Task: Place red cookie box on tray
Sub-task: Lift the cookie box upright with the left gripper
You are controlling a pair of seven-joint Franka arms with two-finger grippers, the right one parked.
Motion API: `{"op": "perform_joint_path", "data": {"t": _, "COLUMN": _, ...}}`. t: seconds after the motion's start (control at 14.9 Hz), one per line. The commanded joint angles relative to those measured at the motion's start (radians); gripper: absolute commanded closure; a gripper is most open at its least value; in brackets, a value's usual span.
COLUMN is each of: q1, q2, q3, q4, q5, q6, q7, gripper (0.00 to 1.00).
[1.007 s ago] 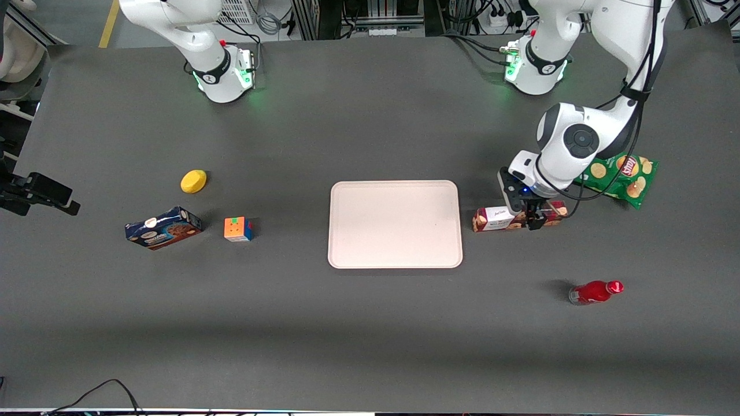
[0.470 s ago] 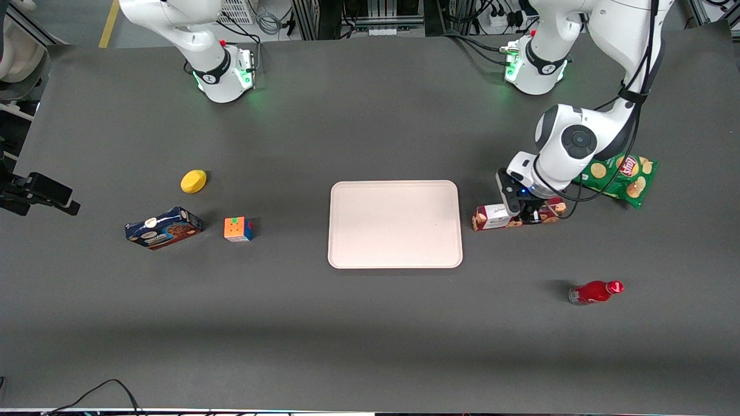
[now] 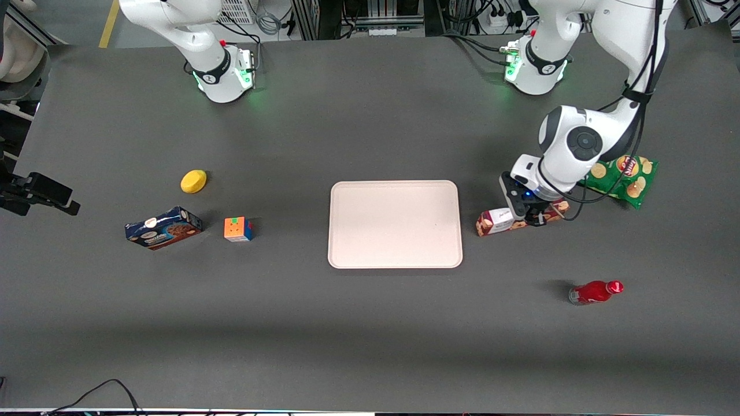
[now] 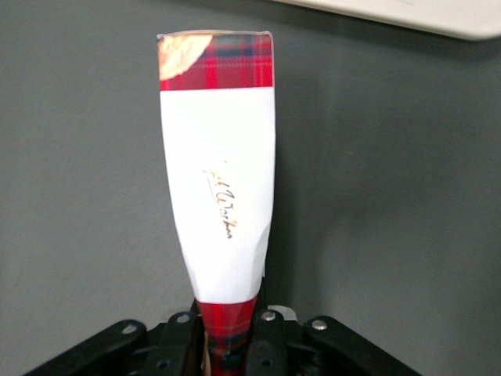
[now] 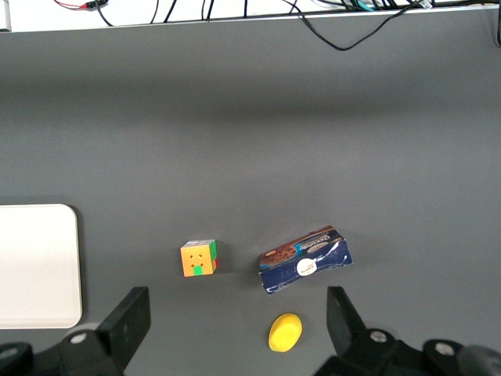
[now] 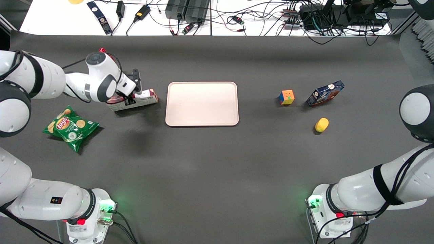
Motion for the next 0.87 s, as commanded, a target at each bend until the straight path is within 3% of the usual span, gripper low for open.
{"op": "perform_joint_path", "data": {"t": 0.0, "q1": -0.014, "q2": -0.069, "q3": 0.012, "q4": 0.186, "q5": -0.047, "q6": -0.315, "q7": -0.157, "gripper": 1.00}}
{"op": "perform_joint_path", "data": {"t": 0.13, "q1": -0.022, "q2": -0.086, "q3": 0.012, "q4": 0.303, "q5": -0.065, "q6": -0.482, "q7": -0.269, "gripper": 1.00}}
{"op": "perform_joint_path", "data": {"t": 0.47, "q1": -0.025, "q2": -0.104, "q3": 0.012, "q4": 0.532, "q5": -0.124, "q6": -0.692, "q7": -0.623, "gripper": 1.00}}
{"op": "perform_joint_path", "data": {"t": 0.67, "q1": -0.038, "q2": -0.103, "q3": -0.002, "q4": 0.596, "q5": -0.125, "q6": -0.712, "q7": -0.874, "gripper": 1.00}}
{"op": "perform_joint_path", "data": {"t": 0.81, "q1": -0.049, "q2": -0.093, "q3": -0.061, "q4": 0.631, "q5": -0.118, "q6": -0.715, "q7": -1.089, "gripper": 1.00}}
